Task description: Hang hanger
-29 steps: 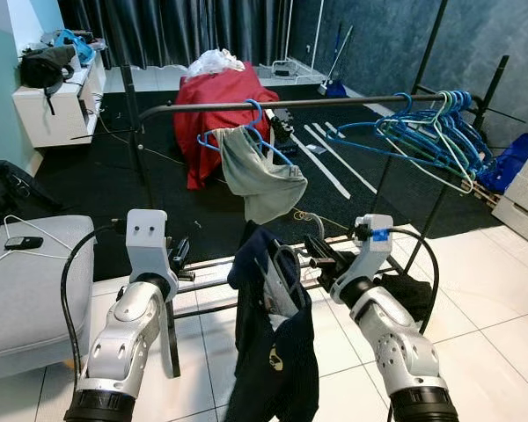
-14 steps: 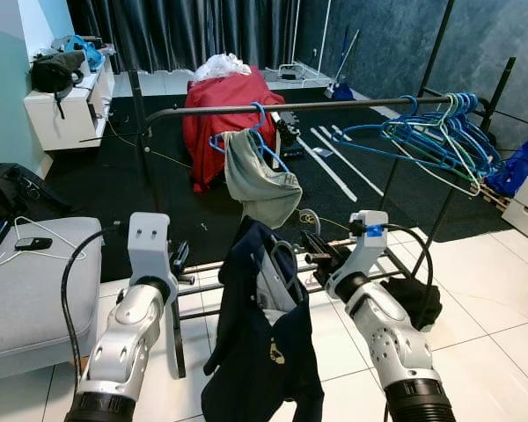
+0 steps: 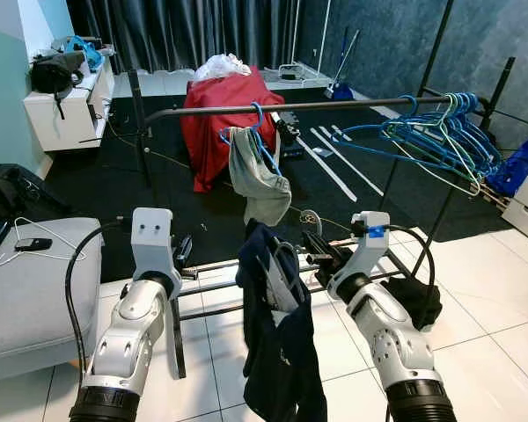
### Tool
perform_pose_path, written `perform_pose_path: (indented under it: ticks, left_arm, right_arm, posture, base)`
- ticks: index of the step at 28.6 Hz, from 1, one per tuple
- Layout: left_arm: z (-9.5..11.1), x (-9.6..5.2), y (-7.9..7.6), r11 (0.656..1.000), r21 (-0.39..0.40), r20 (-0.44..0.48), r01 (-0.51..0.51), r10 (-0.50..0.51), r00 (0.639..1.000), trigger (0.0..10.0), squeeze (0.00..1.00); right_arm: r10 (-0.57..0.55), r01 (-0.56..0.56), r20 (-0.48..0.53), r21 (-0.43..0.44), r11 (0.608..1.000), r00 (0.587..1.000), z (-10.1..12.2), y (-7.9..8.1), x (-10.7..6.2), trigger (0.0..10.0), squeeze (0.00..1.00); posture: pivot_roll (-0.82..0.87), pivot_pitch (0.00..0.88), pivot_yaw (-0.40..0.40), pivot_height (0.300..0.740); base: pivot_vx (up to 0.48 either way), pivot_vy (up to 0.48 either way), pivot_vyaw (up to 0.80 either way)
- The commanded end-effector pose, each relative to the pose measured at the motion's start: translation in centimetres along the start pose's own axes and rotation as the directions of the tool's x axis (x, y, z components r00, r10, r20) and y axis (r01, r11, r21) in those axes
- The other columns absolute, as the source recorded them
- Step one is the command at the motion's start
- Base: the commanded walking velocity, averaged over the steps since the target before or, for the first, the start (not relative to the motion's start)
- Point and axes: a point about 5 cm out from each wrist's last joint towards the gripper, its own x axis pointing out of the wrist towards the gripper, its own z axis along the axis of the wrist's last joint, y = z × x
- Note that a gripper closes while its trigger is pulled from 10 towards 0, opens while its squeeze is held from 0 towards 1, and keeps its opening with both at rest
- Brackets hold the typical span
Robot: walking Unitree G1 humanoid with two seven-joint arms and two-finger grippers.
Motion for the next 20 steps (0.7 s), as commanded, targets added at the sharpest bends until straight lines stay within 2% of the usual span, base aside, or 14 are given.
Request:
perform_pose_path:
  ticks: [1, 11, 20]
  left_arm:
    - [-0.1, 0.1, -0.2, 1.0, -0.001, -0.004, 0.001, -0.001, 1.0, 10.0, 0.0]
    - [0.7, 0.4, -0.2, 1.0, 0.004, 0.025, -0.005, 0.004, 1.0, 10.0, 0.0]
    - [1.0, 0.7, -0.1, 1.0, -0.006, 0.039, -0.026, 0.027, 0.999, 10.0, 0.0]
  right_arm:
    - [0.023, -0.023, 0.06, -0.007, 1.0, 0.998, 1.1, 0.3, 0.4, 10.0, 0.0]
    - [0.055, -0.054, 0.076, -0.015, 0.998, 0.996, 1.7, 0.9, 0.6, 10.0, 0.0]
    - [0.144, -0.138, 0.082, -0.067, 0.988, 0.986, 2.3, 2.0, 0.5, 10.0, 0.0]
  posture:
    - [-0.03, 0.02, -0.019, 0.74]
    - [-0.05, 0.035, -0.009, 0.74]
    - [-0.06, 0.038, -0.013, 0.74]
  base:
    - [0.0, 0.0, 0.0]
    - [0.0, 0.0, 0.0]
    - [0.0, 0.0, 0.0]
